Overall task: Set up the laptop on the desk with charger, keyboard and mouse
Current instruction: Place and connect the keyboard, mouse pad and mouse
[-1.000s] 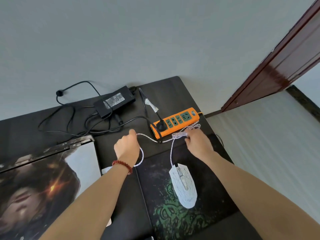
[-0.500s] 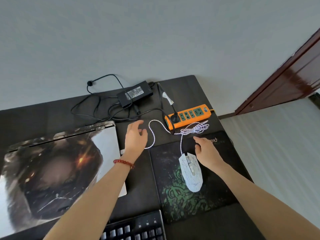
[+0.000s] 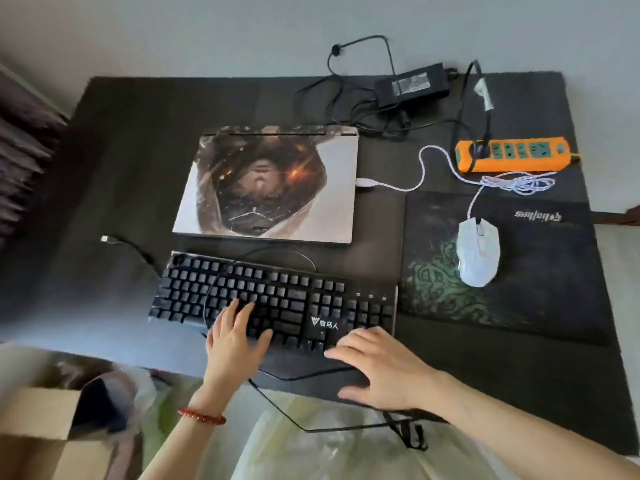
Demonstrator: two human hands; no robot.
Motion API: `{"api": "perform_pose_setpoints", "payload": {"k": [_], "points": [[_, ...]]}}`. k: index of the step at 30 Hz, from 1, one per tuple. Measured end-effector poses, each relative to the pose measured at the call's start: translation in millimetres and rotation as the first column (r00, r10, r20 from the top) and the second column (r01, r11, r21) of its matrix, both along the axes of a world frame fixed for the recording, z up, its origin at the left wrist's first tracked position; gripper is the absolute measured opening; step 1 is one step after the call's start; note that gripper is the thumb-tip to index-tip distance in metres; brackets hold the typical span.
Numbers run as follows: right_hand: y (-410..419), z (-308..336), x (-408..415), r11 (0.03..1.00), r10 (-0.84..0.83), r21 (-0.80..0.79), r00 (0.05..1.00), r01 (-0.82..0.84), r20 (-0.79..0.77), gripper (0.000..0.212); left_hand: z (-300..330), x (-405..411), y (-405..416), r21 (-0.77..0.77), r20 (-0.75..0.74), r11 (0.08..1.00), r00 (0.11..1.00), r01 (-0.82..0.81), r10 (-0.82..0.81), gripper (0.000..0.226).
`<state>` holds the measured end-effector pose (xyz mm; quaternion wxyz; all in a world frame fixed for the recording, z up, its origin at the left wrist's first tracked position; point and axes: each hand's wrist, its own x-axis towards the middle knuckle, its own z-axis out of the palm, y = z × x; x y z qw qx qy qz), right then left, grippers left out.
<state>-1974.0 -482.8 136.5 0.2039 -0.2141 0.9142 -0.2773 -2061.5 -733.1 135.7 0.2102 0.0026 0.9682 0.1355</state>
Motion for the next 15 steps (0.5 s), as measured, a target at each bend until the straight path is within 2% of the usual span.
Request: {"api": "perform_pose_setpoints", "payload": {"k": [2,5,6,8,10,11,12,14,15], "points": [[-8,-9,3,0.992,0.032,0.126,0.998,-0.025,-0.057,0.063,-6,8,-12,-0.033,-0.009,0.999,0.999,0.039,-0.039,0.067],[-7,-17,-2,0.931,-0.229,0.253,0.96,0.264,-0.159,0.072,-9,-1,-18,-0.029,-0.066,0.999,0.998,0.015,-0.017,0.073],[-5,-17,-4,0.883,-0.334,0.297,0.931,0.363,-0.145,0.08,-9,-7,-19,-0.05,-0.074,0.997,0.996,0.055,-0.059,0.076],[-2,-23,-8,0.82,-0.451,0.362,0.89,0.443,-0.068,0.095,-10,-20,-18,-0.101,-0.066,0.972,0.974,0.211,-0.219,0.083],[-2,-25,-15,0.828,-0.436,0.398,0.9,0.395,0.011,0.103,-11,-34,-15,-0.125,-0.022,0.93,0.936,0.346,-0.351,0.086],[-5,-24,-19,0.834,-0.419,0.411,0.907,0.369,0.037,0.105,-12,-40,-15,-0.115,-0.013,0.929,0.935,0.351,-0.355,0.086],[-9,-23,-25,0.833,-0.419,0.419,0.907,0.36,0.053,0.105,-12,-45,-16,-0.09,-0.019,0.953,0.956,0.29,-0.293,0.085],[-14,-18,-34,0.822,-0.454,0.416,0.889,0.39,0.064,0.102,-9,-49,-18,-0.033,-0.047,0.999,0.999,0.017,-0.018,0.085],[-17,-16,-37,0.809,-0.49,0.406,0.869,0.425,0.065,0.099,-8,-49,-22,-0.012,-0.075,0.994,0.992,-0.106,0.105,0.085]]}}
